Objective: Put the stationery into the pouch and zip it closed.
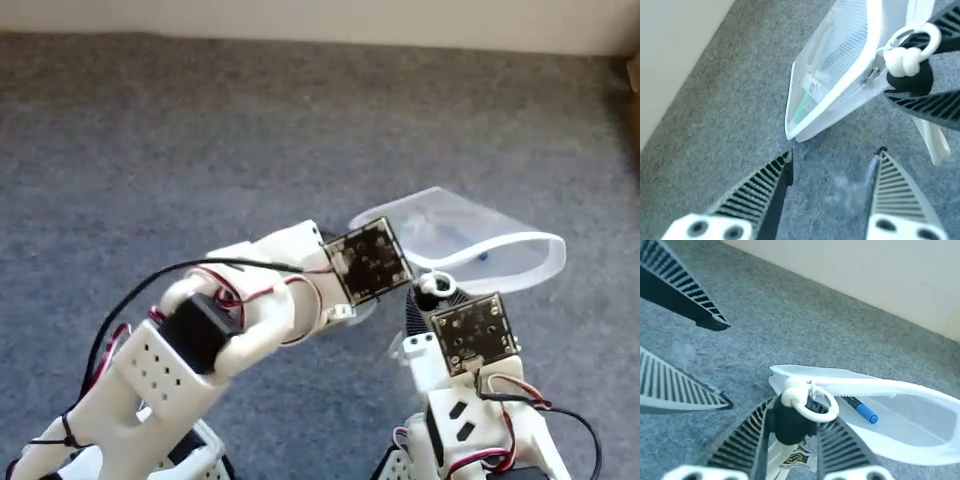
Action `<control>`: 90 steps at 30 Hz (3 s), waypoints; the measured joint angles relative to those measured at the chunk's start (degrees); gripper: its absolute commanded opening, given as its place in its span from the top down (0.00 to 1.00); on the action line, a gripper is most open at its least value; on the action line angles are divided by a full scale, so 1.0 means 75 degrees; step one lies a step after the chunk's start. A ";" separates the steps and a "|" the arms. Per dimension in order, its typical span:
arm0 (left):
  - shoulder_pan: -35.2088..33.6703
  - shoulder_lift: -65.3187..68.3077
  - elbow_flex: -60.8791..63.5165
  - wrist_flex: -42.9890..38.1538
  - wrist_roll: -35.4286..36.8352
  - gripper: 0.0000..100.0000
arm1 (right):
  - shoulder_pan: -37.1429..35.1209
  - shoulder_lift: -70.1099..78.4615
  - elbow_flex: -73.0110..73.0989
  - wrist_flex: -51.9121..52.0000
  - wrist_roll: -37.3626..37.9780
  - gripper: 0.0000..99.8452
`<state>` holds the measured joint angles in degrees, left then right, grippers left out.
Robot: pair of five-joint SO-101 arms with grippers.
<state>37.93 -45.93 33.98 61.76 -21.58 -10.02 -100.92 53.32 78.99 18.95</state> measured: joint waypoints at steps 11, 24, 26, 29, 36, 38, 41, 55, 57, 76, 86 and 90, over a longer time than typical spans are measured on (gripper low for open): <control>0.0070 -0.0023 0.1489 -0.2122 0.0000 0.75 | 0.0000 0.0000 0.0000 0.0000 0.0000 0.99; 0.0504 -0.0023 0.2450 -0.3903 0.0164 0.75 | -0.0023 0.0000 0.0000 0.0047 0.0000 0.99; 0.0504 -0.0023 0.2450 -0.4021 0.0352 0.75 | -0.0023 0.0000 0.0000 0.0059 0.0000 0.99; 0.0492 -0.0023 0.2450 -0.4067 0.0422 0.75 | -0.0023 0.0000 0.0000 0.0059 0.0000 0.99; 0.0539 -0.0023 0.2497 -0.4079 0.0422 0.75 | -0.0926 0.0000 -0.0363 0.0727 0.0000 0.99; 0.0527 -0.0023 0.2626 -0.4103 0.0422 0.75 | -0.1137 0.0000 -0.0621 0.0961 -0.0012 0.99; 0.0574 -0.0023 0.2661 -0.4103 0.0422 0.75 | -0.1242 0.0000 -0.0809 0.1008 -0.0012 0.99; 0.0926 -0.0035 0.2860 -0.4103 0.0422 0.85 | -0.1278 0.0000 -0.0832 0.1008 -0.0023 0.99; 0.0926 -0.0035 0.2860 -0.4103 0.0422 0.88 | -0.1278 0.0000 -0.0832 0.1008 -0.0023 0.99; 0.0985 -0.0059 0.2872 -0.4103 0.0422 0.99 | -0.0774 0.0000 -0.0844 0.0973 -0.0023 0.99; 0.0985 -0.0082 0.3059 -0.4161 0.0410 0.99 | -0.0469 0.0000 -0.0844 0.0774 -0.0281 0.99; 0.0985 -0.0082 0.3059 -0.4161 0.0410 0.99 | -0.0469 0.0000 -0.0844 0.0750 -0.0281 0.99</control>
<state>45.32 -46.55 56.92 30.55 -18.51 -13.54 -100.92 46.99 84.62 16.84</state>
